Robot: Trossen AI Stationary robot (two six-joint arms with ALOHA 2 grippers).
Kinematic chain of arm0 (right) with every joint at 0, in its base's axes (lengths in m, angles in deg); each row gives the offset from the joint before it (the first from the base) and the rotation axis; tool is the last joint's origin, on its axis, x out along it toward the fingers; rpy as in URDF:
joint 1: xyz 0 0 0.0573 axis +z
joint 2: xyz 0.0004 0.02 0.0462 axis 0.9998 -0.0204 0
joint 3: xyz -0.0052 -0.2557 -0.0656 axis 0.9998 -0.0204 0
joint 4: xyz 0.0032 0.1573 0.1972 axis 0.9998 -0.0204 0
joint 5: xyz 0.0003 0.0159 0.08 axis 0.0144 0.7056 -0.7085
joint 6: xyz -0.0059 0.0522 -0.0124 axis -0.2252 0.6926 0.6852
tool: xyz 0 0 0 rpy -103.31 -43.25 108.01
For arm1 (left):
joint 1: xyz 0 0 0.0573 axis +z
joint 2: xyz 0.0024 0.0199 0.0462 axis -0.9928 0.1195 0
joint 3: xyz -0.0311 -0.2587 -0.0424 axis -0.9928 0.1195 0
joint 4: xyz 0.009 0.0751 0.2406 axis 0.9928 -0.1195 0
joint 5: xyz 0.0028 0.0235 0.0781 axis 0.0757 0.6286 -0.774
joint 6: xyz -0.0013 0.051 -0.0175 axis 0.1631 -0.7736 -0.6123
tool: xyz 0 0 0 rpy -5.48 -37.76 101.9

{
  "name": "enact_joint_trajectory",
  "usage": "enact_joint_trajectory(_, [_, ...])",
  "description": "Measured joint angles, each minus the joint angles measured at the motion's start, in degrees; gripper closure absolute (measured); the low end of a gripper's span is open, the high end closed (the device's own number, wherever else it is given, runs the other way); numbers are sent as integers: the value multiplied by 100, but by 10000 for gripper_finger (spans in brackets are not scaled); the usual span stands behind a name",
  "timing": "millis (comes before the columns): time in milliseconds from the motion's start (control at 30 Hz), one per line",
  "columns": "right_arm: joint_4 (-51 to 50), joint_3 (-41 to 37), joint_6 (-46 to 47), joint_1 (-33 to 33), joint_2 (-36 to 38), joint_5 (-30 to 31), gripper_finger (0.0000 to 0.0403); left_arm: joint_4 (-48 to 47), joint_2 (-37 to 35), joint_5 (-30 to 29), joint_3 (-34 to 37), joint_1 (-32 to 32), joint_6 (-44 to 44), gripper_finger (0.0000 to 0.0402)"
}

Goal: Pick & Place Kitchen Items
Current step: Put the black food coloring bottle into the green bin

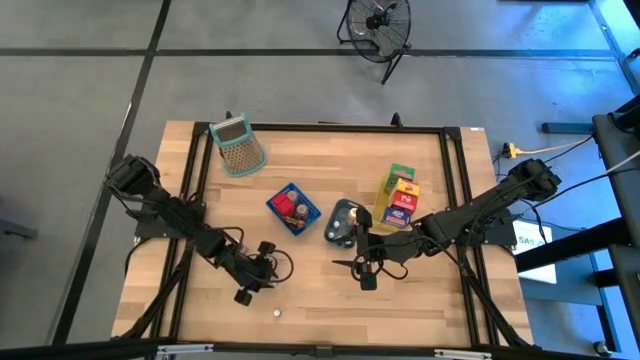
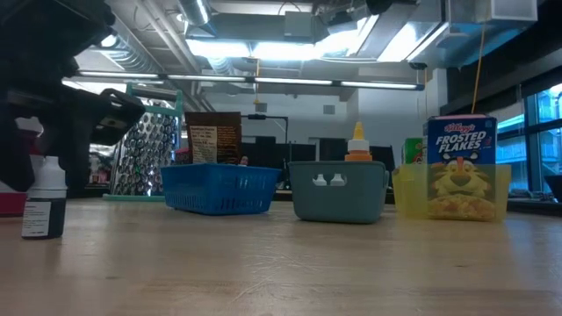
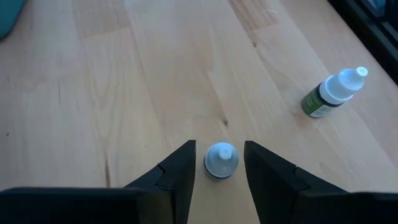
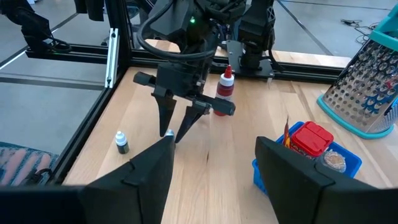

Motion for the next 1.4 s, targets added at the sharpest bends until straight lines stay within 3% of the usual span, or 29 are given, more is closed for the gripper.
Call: enact_joint_trajectory(1400, [-42, 0, 16, 0, 0, -2, 174, 168, 168, 151, 15, -9, 190, 270])
